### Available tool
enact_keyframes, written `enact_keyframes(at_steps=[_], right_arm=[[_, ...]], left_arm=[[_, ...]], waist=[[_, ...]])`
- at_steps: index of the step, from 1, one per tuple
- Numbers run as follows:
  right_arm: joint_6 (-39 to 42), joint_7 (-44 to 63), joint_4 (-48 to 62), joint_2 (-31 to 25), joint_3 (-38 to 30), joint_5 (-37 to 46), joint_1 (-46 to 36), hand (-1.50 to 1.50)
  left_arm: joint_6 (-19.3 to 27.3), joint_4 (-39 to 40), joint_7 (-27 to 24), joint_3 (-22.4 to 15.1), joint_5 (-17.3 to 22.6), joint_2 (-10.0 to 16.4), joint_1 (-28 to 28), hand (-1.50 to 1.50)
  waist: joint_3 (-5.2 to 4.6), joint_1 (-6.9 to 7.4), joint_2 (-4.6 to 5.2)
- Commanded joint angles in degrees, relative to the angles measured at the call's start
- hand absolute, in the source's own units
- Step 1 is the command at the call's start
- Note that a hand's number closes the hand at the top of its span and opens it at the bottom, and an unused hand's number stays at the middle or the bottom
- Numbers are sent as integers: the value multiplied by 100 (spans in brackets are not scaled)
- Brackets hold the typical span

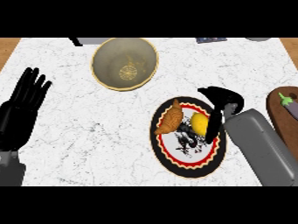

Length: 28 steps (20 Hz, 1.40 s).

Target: Pick the lemon from the plate and place it in the bowl

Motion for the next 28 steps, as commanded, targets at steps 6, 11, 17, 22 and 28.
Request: enact_keyframes(at_steps=[6, 11, 17, 22, 28], right_arm=[[-28, -483, 654, 353, -182, 707, -86, -150], [21, -651, 366, 390, -204, 879, 366, -150], [-325, -1055, 1397, 589, -282, 1328, 69, -150], [74, -1513, 1540, 519, 156, 1690, -369, 150], [-3, -1872, 1567, 531, 156, 2107, -315, 150]], left_arm=[[-144, -224, 157, 191, -117, -160, 124, 0], [-58, -301, 306, 108, -327, -312, 3, 0], [-482, 56, 216, 572, -111, -40, -111, 0], [-254, -294, 157, 186, -364, -445, 175, 0], [-325, -222, 410, 403, -338, -308, -99, 0]], waist=[[1, 36, 5], [0, 3, -1], [0, 25, 7], [1, 65, 5], [1, 23, 2]])
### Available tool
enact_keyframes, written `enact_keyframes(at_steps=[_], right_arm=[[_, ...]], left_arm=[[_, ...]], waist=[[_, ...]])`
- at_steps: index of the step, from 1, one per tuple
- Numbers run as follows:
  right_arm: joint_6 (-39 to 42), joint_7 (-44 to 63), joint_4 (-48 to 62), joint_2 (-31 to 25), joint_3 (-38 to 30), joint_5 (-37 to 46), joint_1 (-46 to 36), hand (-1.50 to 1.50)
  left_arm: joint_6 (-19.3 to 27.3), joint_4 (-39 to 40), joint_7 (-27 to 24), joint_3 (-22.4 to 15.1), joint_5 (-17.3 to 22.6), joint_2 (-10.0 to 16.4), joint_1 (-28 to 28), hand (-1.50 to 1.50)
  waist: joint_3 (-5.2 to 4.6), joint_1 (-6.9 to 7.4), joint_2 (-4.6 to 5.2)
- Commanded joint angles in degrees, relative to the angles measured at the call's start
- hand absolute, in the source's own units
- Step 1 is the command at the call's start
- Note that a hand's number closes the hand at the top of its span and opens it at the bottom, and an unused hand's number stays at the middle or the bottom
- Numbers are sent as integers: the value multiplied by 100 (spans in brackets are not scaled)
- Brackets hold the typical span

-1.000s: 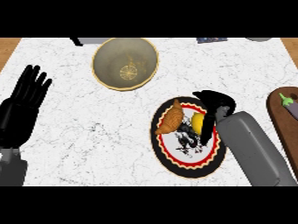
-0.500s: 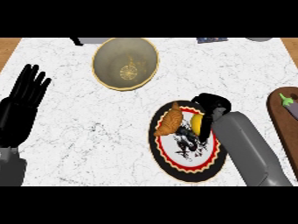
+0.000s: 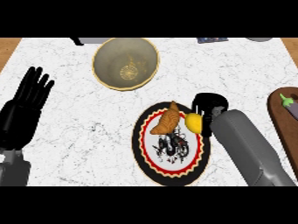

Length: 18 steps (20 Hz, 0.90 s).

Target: Pick the lemon from the plate and place it in the bowl

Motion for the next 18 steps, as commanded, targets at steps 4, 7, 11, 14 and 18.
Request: enact_keyframes(at_steps=[4, 7, 11, 14, 18], right_arm=[[120, -356, -47, 80, -12, 422, -107, 150], [-669, 92, -319, 990, 730, 316, -258, 150], [-1484, 103, -888, 1015, 1736, -250, -592, 150], [-2087, 744, -1195, 1023, 2449, -692, -769, 150], [-2856, 1837, -1570, 1027, 2802, -1036, -1420, 150]], left_arm=[[98, -291, 215, 10, -89, -138, 112, 0], [-128, 235, -115, -39, -115, -94, -124, 0], [-171, 25, 81, -379, -167, -201, -285, 0], [-79, 45, 197, -397, -181, -245, -369, 0], [-48, 98, 216, -386, -175, -277, -434, 0]], waist=[[1, -9, -4], [-2, 74, 23], [11, 658, 88], [4, 647, 57], [-2, 538, 29]])
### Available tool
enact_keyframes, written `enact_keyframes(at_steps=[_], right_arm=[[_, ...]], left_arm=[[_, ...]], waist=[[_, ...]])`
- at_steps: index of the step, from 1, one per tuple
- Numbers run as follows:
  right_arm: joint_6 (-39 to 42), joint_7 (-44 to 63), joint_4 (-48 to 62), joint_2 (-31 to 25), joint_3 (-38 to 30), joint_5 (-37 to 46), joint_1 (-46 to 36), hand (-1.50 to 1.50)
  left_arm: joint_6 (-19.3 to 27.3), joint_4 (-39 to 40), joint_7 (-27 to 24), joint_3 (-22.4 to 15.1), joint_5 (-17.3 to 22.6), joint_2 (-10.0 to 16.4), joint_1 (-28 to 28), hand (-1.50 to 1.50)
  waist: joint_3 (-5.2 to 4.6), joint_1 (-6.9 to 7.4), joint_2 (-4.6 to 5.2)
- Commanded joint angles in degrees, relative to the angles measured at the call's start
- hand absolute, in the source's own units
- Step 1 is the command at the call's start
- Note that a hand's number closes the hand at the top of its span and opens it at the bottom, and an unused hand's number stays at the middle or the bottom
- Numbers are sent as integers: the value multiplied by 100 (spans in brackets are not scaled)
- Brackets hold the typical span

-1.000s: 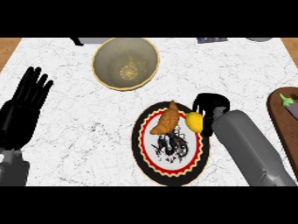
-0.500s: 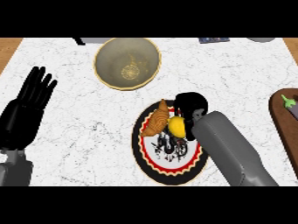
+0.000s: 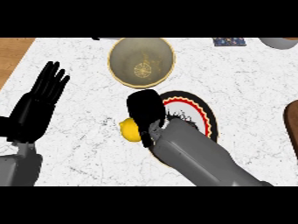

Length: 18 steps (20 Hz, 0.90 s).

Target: Pick the lemon from the plate and place it in the bowl

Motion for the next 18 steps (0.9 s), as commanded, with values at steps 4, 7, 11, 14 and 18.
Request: enact_keyframes(at_steps=[4, 7, 11, 14, 18], right_arm=[[-1219, 1917, -602, 43, 794, -264, -1153, 150], [-1368, 2623, -705, 44, 738, -279, -1821, 150], [-1374, 3224, -364, 43, 584, -292, -2659, 150], [-1853, 2854, 199, 42, 371, -253, -2623, 150], [-2148, 2712, 768, 42, 23, -101, -2909, 150]], left_arm=[[193, 83, -42, -31, -109, -159, -92, 0], [74, -59, 95, 145, -41, 121, 53, 0], [59, 273, -78, 289, 46, 54, -43, 0], [-51, 169, -83, 367, 120, 146, 33, 0], [191, -271, 258, 210, 29, 44, 149, 0]], waist=[[-10, -152, -43], [-9, -203, -65], [-14, -315, -41], [-10, -353, -19], [-5, -346, -27]])
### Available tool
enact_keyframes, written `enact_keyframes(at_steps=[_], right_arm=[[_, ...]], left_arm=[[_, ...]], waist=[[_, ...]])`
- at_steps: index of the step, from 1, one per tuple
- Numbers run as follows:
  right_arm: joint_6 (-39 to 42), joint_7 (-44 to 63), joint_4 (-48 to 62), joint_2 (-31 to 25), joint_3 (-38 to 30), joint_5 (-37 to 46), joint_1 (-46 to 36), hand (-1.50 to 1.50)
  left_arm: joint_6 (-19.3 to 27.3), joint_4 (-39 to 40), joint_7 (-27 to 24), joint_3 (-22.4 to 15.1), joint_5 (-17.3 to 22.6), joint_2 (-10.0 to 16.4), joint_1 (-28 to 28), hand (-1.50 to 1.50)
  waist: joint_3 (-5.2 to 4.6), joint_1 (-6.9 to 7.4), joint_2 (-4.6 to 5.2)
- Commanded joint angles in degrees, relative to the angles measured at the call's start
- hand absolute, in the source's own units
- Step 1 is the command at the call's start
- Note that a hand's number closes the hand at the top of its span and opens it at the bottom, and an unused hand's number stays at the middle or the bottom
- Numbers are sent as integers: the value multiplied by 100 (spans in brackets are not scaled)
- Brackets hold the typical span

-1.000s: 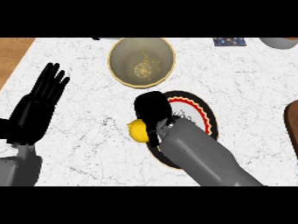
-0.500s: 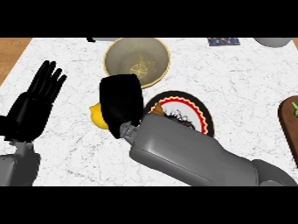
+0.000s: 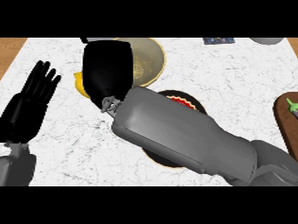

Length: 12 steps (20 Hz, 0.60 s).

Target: Pick the lemon from the plate and place it in the bowl

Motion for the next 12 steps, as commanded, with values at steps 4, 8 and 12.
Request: enact_keyframes(at_steps=[4, 8, 12], right_arm=[[-1035, -178, 1397, 36, -543, 165, -420, 150], [-1847, -1038, 2100, 36, -1001, 167, -236, 150], [-2290, -2138, 3008, 31, -1525, 32, -266, 150]], left_arm=[[-55, -102, -20, -19, -5, -12, 68, 0], [-53, -111, -152, -27, -64, -60, 170, 0], [-226, 196, -169, 189, 131, 93, -130, 0]], waist=[[1, 7, 41], [3, 15, 63], [1, 30, 116]])
